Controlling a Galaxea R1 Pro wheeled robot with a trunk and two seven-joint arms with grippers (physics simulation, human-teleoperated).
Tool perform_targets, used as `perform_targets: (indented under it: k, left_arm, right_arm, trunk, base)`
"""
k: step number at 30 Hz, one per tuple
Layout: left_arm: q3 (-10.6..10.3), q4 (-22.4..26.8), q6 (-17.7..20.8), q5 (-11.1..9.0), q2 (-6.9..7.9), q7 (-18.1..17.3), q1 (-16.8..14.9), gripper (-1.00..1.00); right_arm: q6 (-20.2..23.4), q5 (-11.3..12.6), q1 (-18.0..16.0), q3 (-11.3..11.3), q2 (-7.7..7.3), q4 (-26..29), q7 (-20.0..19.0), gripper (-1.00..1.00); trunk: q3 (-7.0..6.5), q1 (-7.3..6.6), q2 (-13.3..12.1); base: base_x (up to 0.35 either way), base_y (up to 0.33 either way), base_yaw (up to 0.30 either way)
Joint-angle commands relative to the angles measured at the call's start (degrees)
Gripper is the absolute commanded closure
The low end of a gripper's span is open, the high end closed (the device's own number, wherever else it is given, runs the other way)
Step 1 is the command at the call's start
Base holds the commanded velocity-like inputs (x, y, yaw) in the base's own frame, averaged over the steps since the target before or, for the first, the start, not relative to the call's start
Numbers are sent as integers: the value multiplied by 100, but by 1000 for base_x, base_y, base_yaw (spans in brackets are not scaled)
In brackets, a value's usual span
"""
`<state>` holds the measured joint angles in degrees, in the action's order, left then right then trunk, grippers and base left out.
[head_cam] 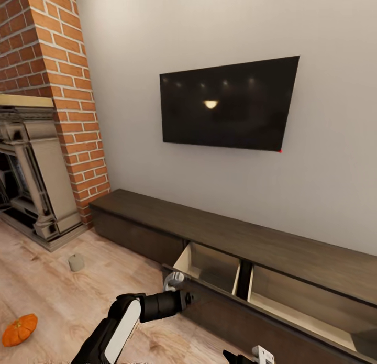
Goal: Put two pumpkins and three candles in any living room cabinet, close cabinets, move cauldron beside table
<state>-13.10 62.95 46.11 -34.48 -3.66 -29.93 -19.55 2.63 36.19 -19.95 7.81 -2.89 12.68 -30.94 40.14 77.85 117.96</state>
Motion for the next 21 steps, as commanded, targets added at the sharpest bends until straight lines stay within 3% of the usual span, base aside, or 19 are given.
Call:
perform_targets:
  k: [1,10,12,16,21]
  left_arm:
    - [85,-2,37,30,25,-3,-5,-100]
    - [515,-131,31,220,305,-4,-5,-100]
    - [704,-262,28,229,506,2,-5,-100]
    - [757,-507,-142,230,586,-5,-5,-100]
    - [780,-828,-624,225,770,-27,-5,-100]
  right_arm:
    - [27,61,0,37,-7,8,-8,-100]
    - [27,61,0,39,-10,7,-4,-100]
    - [27,57,0,38,-10,7,-1,-100]
    - [27,55,0,39,-10,7,0,-100]
    - [28,51,0,45,-10,7,0,-100]
  trunk:
    - [-10,-24,-39]
    - [-141,-221,-400]
    - [-168,-265,-480]
    - [-228,-353,-640]
    - [-337,-463,-841]
  base:
    - [0,0,292]
    - [0,0,288]
    - [0,0,282]
    - [0,0,281]
    - [0,0,235]
